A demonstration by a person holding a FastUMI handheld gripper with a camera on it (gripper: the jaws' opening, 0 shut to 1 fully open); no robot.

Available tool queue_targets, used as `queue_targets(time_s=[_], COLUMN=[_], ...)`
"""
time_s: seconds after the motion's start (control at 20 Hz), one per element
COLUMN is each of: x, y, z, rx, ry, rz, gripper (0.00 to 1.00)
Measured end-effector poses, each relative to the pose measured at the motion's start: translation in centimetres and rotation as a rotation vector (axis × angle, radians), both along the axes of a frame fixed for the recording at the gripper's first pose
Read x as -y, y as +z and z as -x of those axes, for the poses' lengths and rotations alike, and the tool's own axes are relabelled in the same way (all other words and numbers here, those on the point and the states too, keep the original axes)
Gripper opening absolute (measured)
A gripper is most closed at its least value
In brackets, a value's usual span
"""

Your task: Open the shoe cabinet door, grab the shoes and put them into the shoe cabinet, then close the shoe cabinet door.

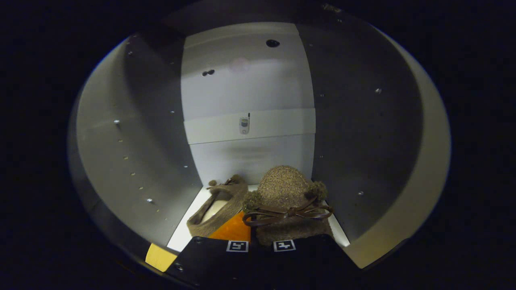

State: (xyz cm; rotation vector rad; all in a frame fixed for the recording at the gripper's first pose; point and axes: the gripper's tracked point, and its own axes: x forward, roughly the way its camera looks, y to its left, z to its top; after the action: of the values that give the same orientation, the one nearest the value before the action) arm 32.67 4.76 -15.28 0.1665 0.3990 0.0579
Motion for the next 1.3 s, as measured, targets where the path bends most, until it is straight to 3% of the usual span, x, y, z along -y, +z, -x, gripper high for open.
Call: queue_targets(time_s=[0.4,0.6,0.8,1.15,1.3], x=[1.3,1.0,1.0,-0.9,-0.7], y=[-4.2,-7.4,-7.8,-6.6,-5.5], z=[-8.1,-9.5,-9.0,-5.3,-3.4], rx=[-0.053,-0.149,-0.171,-0.234,-0.237], ry=[-0.04,-0.052,-0.047,0.018,0.029], rz=[0.091,0.07,0.1,0.085,0.107], gripper=[0.08,0.11,0.21,0.9,0.98])
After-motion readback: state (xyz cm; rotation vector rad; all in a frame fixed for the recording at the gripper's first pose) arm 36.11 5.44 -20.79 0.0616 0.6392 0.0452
